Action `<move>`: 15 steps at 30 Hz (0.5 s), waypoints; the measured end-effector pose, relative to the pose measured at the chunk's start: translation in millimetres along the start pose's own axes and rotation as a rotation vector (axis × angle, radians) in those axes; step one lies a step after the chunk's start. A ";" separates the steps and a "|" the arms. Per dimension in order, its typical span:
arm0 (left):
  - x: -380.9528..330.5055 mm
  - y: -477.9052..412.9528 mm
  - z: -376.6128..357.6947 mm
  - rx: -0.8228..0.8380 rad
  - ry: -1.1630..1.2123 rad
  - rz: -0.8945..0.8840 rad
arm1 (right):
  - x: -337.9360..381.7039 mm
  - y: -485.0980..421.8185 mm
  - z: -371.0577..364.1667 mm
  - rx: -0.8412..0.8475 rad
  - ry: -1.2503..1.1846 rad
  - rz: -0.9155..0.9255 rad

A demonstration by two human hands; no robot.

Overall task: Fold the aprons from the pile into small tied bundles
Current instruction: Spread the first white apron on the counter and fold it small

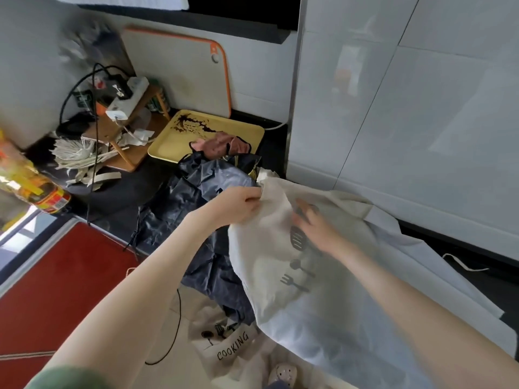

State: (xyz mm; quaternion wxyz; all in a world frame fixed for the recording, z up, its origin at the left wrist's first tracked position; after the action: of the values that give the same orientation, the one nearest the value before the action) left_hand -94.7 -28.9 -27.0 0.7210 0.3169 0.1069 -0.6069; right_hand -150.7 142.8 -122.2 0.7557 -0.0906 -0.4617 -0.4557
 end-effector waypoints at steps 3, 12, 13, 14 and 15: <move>1.7 1.7 14.5 -0.118 -0.315 -0.020 | 0.6 0.6 -6.1 0.039 0.066 -0.004; 83.0 12.2 37.5 -0.314 -0.146 0.471 | -19.9 -3.2 -33.9 0.163 0.273 -0.088; 88.4 14.8 37.0 -0.336 -0.187 0.500 | -21.4 -3.8 -39.4 0.189 0.279 -0.089; 90.1 15.6 36.3 -0.369 -0.259 0.502 | -23.1 -3.9 -45.7 0.220 0.285 -0.088; 85.7 17.0 36.4 -0.426 -0.353 0.476 | -25.0 -3.1 -51.6 0.251 0.299 -0.085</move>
State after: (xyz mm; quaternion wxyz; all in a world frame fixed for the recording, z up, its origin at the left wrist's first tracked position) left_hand -66.5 -118.4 -39.3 0.8992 0.0661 0.0282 -0.4315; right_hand -125.3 127.3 -171.3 0.8013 0.0929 -0.4008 -0.4343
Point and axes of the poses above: each hand's wrist, its own y-axis away from the middle knuckle, its own z-axis out of the back of the hand, x = y × z, the point moved 8 cm from there along -y, towards the middle knuckle, and after that the axes turned 4 degrees about z, right-handed, at the moved point
